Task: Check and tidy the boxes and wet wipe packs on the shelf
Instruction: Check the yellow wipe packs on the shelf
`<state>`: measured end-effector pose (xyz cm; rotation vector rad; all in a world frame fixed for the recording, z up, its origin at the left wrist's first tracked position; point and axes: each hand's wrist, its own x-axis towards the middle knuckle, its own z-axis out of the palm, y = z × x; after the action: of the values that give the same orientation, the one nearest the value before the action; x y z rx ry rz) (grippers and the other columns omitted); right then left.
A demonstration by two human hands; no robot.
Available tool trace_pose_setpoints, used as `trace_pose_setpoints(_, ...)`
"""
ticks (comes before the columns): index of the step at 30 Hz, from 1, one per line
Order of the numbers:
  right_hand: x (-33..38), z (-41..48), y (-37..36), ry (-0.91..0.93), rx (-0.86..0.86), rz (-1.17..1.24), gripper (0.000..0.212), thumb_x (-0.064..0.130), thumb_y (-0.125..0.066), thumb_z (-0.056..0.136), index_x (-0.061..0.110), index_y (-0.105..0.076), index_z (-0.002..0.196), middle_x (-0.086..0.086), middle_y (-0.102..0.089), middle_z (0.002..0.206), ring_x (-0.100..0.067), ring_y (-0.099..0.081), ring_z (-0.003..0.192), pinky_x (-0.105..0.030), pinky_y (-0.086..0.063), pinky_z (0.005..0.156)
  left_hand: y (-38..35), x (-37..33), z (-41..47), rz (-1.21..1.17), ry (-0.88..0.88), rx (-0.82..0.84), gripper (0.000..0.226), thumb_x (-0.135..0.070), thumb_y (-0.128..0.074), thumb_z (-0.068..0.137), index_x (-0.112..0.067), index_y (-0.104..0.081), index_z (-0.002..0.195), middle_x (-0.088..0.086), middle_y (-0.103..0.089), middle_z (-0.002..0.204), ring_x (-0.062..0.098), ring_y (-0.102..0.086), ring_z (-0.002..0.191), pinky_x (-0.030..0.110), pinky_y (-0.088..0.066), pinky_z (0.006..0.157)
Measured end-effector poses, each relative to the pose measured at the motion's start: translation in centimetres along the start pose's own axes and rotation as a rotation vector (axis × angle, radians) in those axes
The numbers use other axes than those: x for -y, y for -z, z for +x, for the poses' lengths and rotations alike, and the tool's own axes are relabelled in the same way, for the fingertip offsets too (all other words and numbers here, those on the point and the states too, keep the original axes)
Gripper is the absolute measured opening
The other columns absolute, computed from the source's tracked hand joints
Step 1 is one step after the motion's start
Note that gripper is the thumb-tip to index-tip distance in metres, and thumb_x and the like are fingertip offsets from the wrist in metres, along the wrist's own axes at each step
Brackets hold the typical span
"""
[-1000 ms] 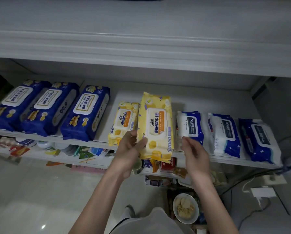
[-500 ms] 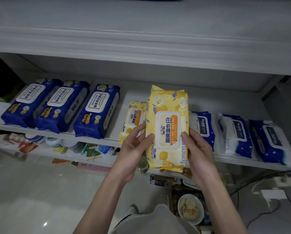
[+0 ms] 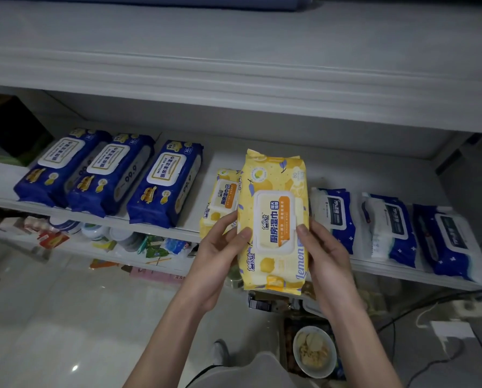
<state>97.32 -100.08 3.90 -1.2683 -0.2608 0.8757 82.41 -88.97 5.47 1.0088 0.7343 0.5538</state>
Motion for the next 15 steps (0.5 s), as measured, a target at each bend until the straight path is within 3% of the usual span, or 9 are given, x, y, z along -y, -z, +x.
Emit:
trace_pose_setpoints(3, -0.4, -0.4, -0.3, -0.048, 0.032, -0.018, 0.030, 0.022, -0.068, 0.096, 0.019, -0.072, 0.125, -0.005, -0.079, 0.116, -0.025, -0.076, 0.108, -0.044, -0.059, 0.091, 0.1, 0.5, -1.3, 0.001, -0.011, -0.081, 0.031, -0.012, -0.061, 0.097, -0.030, -0.060, 0.122, -0.007, -0.079, 0.102, 0.011, -0.075, 0.093, 0.025, -0.061, 0.072)
trace_pose_setpoints(10, -1.6, -1.6, -3.4, -0.086, 0.134, -0.112, 0.019, 0.020, -0.067, 0.098, 0.028, -0.076, 0.113, 0.001, -0.082, 0.108, -0.023, -0.079, 0.100, -0.044, -0.061, 0.087, 3.0, 0.3, -4.7, 0.032, -0.049, -0.202, 0.041, -0.022, -0.063, 0.094, -0.026, -0.057, 0.135, 0.006, -0.075, 0.118, 0.019, -0.074, 0.099, 0.024, -0.057, 0.068)
trace_pose_setpoints(15, -3.8, -2.3, -8.6, -0.136, 0.240, -0.153, 0.022, 0.021, -0.065, 0.099, 0.024, -0.075, 0.118, -0.002, -0.080, 0.113, -0.026, -0.078, 0.103, -0.053, -0.058, 0.096, 7.9, -0.7, -7.0, -0.001, -0.087, -0.288, 0.034, -0.018, -0.061, 0.098, -0.025, -0.061, 0.132, 0.007, -0.074, 0.121, 0.020, -0.073, 0.099, 0.023, -0.057, 0.069)
